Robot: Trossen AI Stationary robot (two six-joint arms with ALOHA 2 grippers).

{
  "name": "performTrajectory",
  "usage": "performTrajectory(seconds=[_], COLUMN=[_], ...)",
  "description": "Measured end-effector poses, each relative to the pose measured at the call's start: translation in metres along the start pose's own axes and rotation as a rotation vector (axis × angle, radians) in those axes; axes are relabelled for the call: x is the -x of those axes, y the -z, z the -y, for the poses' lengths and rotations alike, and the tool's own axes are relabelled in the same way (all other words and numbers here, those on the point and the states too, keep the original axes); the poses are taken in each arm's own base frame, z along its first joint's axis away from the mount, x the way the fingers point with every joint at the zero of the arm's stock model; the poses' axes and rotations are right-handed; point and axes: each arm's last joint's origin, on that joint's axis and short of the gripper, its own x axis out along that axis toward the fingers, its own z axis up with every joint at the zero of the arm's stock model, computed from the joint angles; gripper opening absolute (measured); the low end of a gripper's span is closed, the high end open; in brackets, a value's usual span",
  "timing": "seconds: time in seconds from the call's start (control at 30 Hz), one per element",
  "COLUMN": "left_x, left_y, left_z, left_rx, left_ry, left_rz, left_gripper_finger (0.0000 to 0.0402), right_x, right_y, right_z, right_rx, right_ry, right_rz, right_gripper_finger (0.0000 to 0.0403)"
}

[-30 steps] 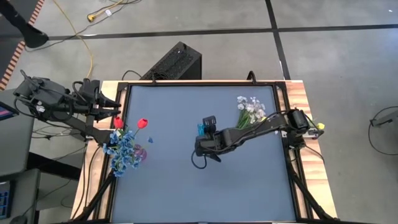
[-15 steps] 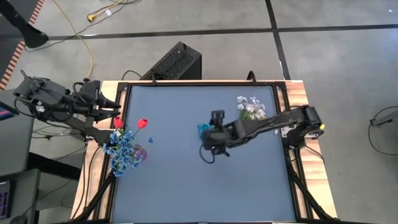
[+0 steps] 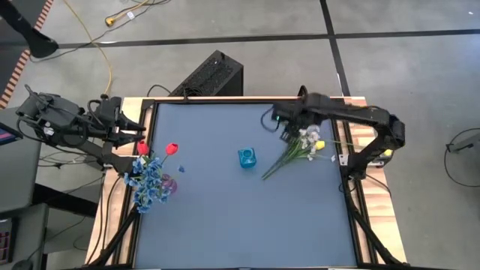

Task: Sort flowers into vase by color
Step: Put the right yellow tulip into the blue vase

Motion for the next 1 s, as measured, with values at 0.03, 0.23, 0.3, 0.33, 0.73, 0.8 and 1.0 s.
performTrajectory(seconds=[0.03, 0.23, 0.3, 0.33, 0.73, 0.8, 1.0], left_x=[0.000, 0.000, 0.000, 0.000, 0.000, 0.001, 0.001], left_y=[0.000, 0.002, 0.003, 0.003, 0.007, 0.007, 0.007], left_z=[0.000, 0.000, 0.000, 0.000, -0.003, -0.003, -0.004], left_rx=[0.003, 0.013, 0.013, 0.012, 0.022, 0.020, 0.022], left_ry=[0.003, 0.009, 0.008, 0.008, -0.033, -0.040, -0.048], left_rz=[-0.002, -0.028, -0.030, -0.031, -0.063, -0.067, -0.064], left_gripper_finger=[0.0114, 0.0114, 0.0114, 0.0114, 0.0114, 0.0114, 0.0114], right_x=[-0.007, -0.043, -0.055, -0.062, -0.124, -0.133, -0.150], right_y=[0.001, 0.018, 0.024, 0.027, 0.071, 0.076, 0.086], right_z=[0.008, 0.044, 0.052, 0.055, 0.044, 0.039, 0.032], right_rx=[0.009, 0.067, 0.063, 0.067, 0.244, 0.257, 0.322], right_ry=[-0.016, -0.015, -0.018, -0.021, -0.136, -0.121, -0.051], right_rz=[-0.050, -0.319, -0.372, -0.400, -0.623, -0.621, -0.599], right_gripper_finger=[0.0255, 0.0255, 0.0254, 0.0254, 0.0254, 0.0254, 0.0254])
